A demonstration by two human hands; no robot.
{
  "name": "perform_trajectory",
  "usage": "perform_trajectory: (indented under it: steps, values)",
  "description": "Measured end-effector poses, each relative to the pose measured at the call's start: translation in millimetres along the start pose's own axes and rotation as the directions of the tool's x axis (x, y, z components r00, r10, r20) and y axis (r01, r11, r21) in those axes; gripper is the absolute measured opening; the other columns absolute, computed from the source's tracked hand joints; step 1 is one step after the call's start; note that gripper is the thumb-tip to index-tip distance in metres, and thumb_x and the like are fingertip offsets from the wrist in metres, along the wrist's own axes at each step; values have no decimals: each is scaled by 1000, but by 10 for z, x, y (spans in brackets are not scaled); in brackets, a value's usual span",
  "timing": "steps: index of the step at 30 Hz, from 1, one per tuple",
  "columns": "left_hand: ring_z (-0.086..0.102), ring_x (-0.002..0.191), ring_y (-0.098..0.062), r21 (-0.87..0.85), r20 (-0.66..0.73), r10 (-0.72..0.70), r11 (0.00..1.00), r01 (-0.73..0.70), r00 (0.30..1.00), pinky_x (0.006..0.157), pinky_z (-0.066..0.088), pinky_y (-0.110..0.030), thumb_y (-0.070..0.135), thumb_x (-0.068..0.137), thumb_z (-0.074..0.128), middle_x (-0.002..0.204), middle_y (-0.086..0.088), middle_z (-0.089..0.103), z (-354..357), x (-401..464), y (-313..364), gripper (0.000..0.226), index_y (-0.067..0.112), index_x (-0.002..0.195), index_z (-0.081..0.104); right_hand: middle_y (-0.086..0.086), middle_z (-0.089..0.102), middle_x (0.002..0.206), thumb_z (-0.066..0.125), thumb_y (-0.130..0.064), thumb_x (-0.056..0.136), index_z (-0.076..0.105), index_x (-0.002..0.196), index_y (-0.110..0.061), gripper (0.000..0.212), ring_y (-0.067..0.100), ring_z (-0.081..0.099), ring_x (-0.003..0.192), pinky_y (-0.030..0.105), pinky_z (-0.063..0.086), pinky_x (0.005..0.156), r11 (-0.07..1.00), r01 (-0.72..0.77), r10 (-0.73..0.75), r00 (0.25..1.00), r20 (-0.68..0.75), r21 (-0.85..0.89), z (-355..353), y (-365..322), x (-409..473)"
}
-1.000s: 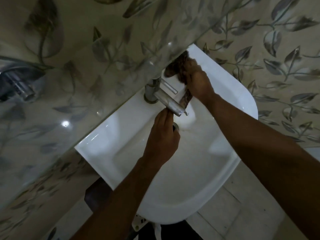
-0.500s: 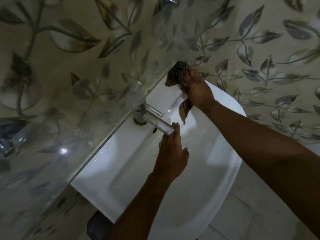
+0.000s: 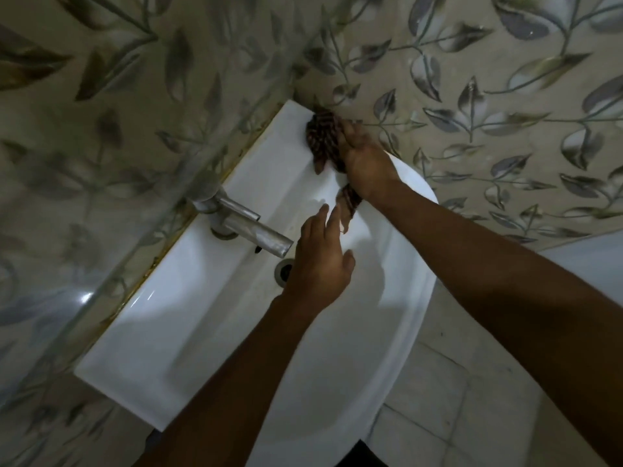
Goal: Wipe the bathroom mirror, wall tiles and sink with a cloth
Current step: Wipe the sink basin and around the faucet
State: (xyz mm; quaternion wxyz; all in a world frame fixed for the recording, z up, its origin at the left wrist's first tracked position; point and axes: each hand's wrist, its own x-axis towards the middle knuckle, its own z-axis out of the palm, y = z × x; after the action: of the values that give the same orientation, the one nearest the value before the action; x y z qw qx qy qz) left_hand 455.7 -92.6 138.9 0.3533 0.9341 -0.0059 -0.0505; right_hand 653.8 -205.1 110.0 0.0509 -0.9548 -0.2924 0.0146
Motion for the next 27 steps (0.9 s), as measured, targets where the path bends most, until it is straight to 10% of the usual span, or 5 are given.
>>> perform_trajectory:
  steps: [6, 13, 21, 27]
  values:
    - [43, 133, -32, -56, -33, 35, 998, -36, 999, 108, 43, -48, 17, 90, 64, 143, -14, 50, 34, 45, -15, 52, 6, 139, 49, 24, 35, 157, 57, -7, 95, 37, 151, 1, 59, 42, 37, 143, 49, 35, 118, 986, -97, 112, 988, -107, 132, 29, 332, -502]
    - [32, 142, -30, -178, 18, -5, 984, 9, 1000, 115, 31, -40, 19, 94, 63, 155, -12, 39, 199, 138, 144, 61, 10, 150, 40, 20, 27, 162, 52, 2, 94, 33, 153, 0, 62, 37, 23, 152, 44, 20, 125, 945, -295, 308, 948, -78, 143, 7, 493, -1264]
    - [26, 145, -25, -126, 66, 35, 992, -27, 997, 120, 25, -38, 22, 96, 59, 159, -9, 32, 222, 253, 292, 65, 16, 154, 30, 23, 19, 163, 46, 18, 89, 24, 155, 4, 71, 40, 18, 152, 42, 16, 126, 975, -145, 158, 985, -64, 170, -5, 421, -827]
    - [25, 147, -24, -94, 53, -24, 995, 29, 998, 121, 27, -40, 24, 96, 61, 160, -9, 30, 133, 147, 211, 70, 15, 156, 26, 19, 29, 162, 63, -6, 93, 33, 154, -3, 68, 37, 25, 151, 44, 18, 124, 929, -300, 332, 934, -133, 215, 62, 487, -1504]
